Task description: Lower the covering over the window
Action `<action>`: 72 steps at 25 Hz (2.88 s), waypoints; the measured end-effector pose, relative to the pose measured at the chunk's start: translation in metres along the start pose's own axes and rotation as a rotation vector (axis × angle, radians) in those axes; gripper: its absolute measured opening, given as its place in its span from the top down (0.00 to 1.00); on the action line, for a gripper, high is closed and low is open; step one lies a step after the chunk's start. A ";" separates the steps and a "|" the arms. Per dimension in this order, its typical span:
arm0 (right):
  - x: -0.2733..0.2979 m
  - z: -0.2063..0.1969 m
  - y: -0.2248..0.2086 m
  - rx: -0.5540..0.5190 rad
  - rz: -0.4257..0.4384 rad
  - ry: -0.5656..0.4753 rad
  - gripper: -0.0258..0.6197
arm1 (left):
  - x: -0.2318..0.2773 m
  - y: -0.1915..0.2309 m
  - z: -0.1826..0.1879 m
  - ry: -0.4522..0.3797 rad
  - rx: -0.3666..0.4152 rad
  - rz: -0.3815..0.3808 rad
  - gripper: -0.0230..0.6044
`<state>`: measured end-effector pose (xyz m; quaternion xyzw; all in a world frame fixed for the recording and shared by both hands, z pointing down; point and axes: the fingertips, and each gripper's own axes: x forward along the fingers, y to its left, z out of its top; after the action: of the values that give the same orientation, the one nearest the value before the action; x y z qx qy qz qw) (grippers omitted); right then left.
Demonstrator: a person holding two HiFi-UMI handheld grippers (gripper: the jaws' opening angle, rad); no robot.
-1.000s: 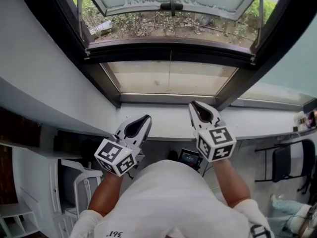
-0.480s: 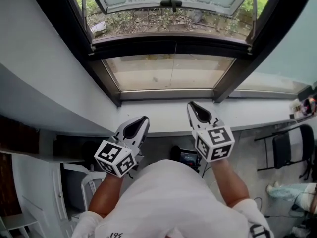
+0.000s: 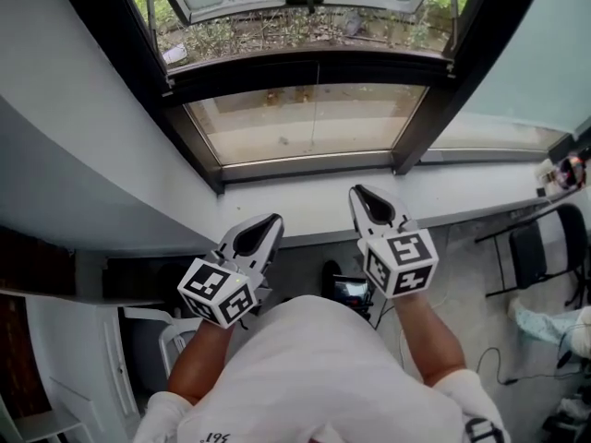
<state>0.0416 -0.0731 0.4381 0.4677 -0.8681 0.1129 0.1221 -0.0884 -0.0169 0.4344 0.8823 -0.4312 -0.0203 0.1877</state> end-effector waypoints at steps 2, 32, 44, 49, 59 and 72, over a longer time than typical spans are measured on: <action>-0.009 -0.005 0.004 0.005 -0.015 -0.001 0.89 | -0.005 -0.006 -0.005 0.008 0.000 -0.016 0.92; -0.046 -0.013 -0.032 -0.025 0.007 0.041 0.90 | 0.023 -0.055 -0.016 0.033 -0.016 -0.008 0.92; -0.043 -0.016 -0.037 -0.036 0.025 0.057 0.92 | 0.032 -0.058 -0.017 0.042 -0.007 0.001 0.92; -0.043 -0.018 -0.038 -0.046 0.023 0.073 0.92 | 0.033 -0.059 -0.019 0.044 -0.009 0.000 0.92; -0.041 -0.020 -0.035 -0.053 0.028 0.076 0.93 | 0.034 -0.060 -0.021 0.047 -0.011 -0.004 0.92; -0.029 -0.009 -0.035 -0.090 0.041 0.065 0.93 | 0.041 -0.055 -0.012 0.039 0.004 -0.014 0.92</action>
<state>0.0873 -0.0661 0.4406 0.4398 -0.8774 0.0911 0.1688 -0.0185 -0.0135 0.4317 0.8858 -0.4215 -0.0037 0.1941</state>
